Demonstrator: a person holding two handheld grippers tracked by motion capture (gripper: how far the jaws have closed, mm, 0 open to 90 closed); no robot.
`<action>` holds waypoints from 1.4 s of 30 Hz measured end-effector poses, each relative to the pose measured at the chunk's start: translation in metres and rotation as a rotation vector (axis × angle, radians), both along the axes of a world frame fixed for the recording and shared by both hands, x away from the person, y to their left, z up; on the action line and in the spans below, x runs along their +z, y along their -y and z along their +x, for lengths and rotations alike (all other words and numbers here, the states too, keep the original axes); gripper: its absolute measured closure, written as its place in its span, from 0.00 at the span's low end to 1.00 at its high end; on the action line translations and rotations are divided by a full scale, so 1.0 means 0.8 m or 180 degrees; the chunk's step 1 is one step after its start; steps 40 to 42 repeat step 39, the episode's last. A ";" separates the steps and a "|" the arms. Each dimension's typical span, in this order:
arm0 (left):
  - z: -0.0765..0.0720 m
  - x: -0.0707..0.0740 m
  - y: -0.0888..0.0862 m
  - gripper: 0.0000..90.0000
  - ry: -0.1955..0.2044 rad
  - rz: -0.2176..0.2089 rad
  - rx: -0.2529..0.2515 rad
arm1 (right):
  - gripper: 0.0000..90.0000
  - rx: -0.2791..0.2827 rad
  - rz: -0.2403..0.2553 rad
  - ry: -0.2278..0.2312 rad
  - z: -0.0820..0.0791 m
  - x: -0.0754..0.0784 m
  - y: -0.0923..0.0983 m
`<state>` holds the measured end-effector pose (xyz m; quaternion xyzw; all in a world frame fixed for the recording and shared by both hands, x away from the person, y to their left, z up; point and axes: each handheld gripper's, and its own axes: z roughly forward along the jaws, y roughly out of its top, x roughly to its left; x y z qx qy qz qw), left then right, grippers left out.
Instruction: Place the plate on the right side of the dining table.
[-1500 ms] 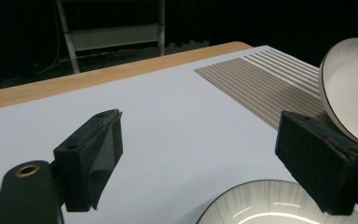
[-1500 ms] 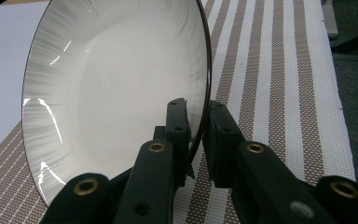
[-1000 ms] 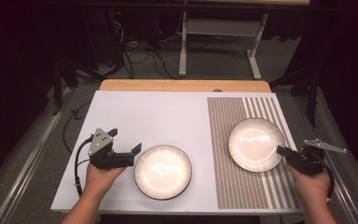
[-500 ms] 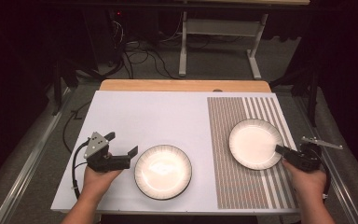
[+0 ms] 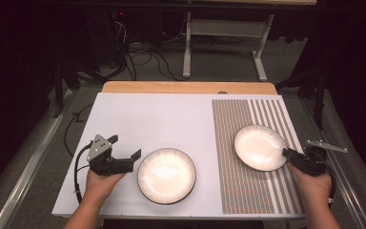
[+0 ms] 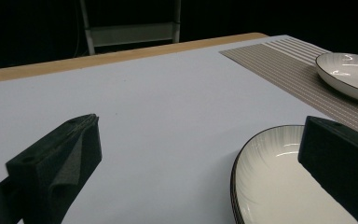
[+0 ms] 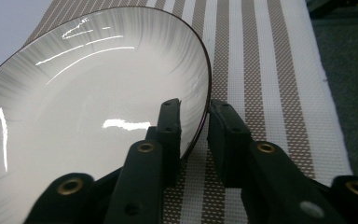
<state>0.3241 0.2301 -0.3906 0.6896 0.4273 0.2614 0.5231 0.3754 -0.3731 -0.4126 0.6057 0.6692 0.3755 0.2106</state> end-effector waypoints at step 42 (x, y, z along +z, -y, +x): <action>-0.025 0.015 0.004 0.00 0.0194 0.0119 -0.0068 | 0.01 0.1505 -0.0039 0.1164 -0.083 0.054 -0.158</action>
